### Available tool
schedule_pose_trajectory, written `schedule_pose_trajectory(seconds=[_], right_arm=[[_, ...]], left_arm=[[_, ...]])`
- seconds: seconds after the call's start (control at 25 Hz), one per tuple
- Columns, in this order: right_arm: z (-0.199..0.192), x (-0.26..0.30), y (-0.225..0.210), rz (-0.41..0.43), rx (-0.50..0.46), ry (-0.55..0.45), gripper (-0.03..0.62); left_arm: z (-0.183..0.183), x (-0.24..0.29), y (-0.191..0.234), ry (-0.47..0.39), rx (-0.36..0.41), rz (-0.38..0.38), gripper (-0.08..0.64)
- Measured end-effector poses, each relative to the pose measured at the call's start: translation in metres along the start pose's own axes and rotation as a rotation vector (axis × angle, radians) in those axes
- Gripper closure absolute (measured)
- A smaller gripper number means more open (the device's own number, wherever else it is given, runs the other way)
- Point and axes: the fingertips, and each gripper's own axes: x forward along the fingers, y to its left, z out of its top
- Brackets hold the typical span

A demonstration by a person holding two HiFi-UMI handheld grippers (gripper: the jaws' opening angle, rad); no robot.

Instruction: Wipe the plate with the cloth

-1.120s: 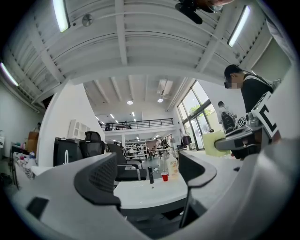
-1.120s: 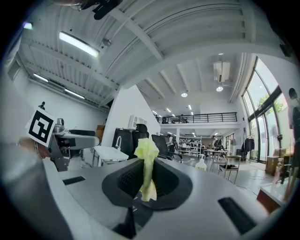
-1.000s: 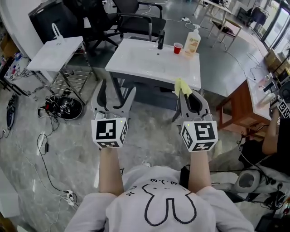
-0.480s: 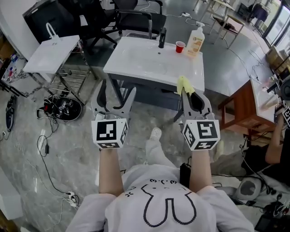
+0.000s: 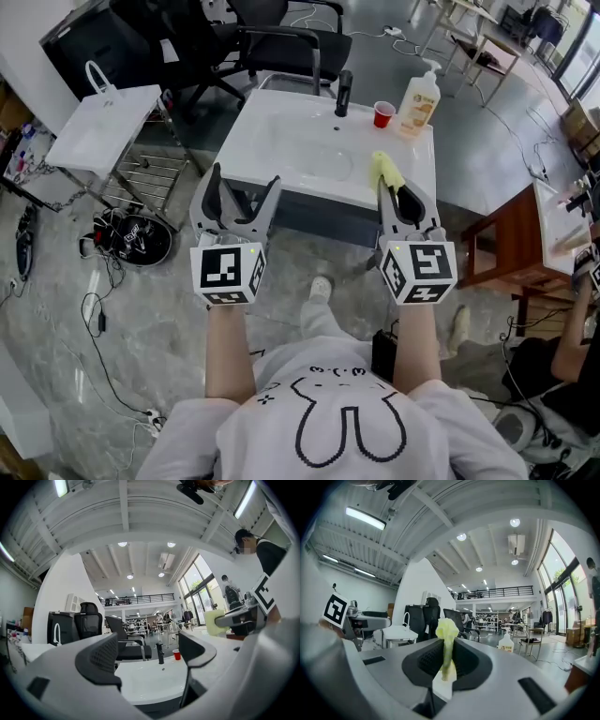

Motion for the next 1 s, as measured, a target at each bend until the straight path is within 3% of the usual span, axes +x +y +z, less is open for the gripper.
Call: schedule_pose_trajectory(seconds=[0.28, 0.6, 1.0], right_arm=[[-0.006, 0.098, -0.041, 0.015, 0.016, 0.016, 0.541], [-0.041, 0.184, -0.101, 0.01, 0.055, 0.091, 0.541], [-0.115, 0.245, -0.126, 0.052, 0.098, 0.259, 0.541]], left_arm=[[-0.02, 0.099, 0.023, 0.042, 0.004, -0.006, 0.158], [-0.068, 0.204, 0.023, 0.131, -0.032, -0.03, 0.158], [-0.151, 0.266, 0.012, 0.315, -0.089, -0.058, 0.16]])
